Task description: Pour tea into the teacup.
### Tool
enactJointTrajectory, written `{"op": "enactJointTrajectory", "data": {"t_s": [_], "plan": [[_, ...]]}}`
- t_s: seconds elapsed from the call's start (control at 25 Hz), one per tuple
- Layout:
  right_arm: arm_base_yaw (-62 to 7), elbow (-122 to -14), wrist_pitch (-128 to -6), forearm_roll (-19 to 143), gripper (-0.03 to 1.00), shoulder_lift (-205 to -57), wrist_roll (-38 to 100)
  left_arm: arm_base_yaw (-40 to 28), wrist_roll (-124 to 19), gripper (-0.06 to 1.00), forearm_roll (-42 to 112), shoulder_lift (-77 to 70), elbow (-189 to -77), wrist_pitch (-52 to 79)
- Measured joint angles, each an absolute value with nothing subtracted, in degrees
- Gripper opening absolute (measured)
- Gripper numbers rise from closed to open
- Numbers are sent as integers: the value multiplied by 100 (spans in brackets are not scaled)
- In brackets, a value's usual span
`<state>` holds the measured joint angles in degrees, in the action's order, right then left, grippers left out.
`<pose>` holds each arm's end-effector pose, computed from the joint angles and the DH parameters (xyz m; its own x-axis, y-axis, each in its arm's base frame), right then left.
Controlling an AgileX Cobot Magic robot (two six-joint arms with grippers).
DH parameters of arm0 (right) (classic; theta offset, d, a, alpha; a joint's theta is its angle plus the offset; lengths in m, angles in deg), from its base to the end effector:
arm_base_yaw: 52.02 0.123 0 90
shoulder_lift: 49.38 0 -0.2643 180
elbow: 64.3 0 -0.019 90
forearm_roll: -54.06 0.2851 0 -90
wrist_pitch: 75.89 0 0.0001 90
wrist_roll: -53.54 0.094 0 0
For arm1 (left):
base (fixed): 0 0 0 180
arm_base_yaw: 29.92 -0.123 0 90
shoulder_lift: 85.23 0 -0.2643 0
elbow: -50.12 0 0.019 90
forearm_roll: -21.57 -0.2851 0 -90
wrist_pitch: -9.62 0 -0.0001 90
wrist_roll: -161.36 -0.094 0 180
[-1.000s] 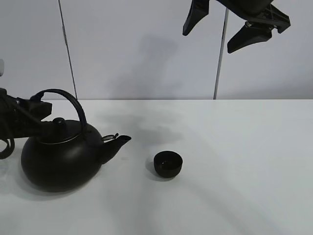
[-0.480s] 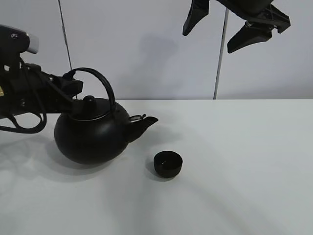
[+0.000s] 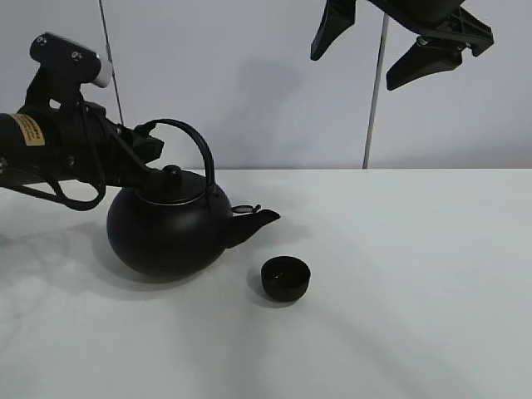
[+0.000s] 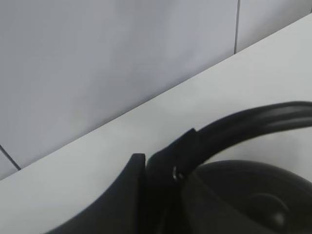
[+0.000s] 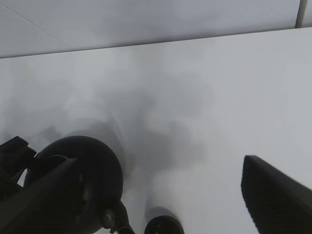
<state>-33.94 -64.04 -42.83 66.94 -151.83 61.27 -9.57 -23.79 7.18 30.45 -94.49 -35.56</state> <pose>0.3815 0.1366 0.2707 -0.7625 0.0837 -0.6416 -0.1548 0.9392 0.3065 0.3296 -0.1399 0.0940 -0.1284 0.3264 -0.9365 0.5545 0.8065 0.2051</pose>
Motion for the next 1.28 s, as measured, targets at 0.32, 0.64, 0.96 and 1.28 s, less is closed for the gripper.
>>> {"op": "enactJointTrajectory", "data": {"t_s": [0.32, 0.64, 0.96, 1.28], "plan": [[-3394, -6404, -4283, 6694, 61, -15183, 6127, -957, -2624, 10, 723, 3086, -9513, -3489], [-3394, -6404, -4288, 6694, 61, -15183, 6127, -796, -2760, 10, 725, 3092, -9643, -3234], [-3394, -6404, -4288, 6694, 61, -15183, 6127, -761, -2957, 10, 719, 3092, -9714, -3083], [-3394, -6404, -4288, 6694, 61, -15183, 6127, -737, -3083, 10, 725, 3099, -9725, -3035]]}}
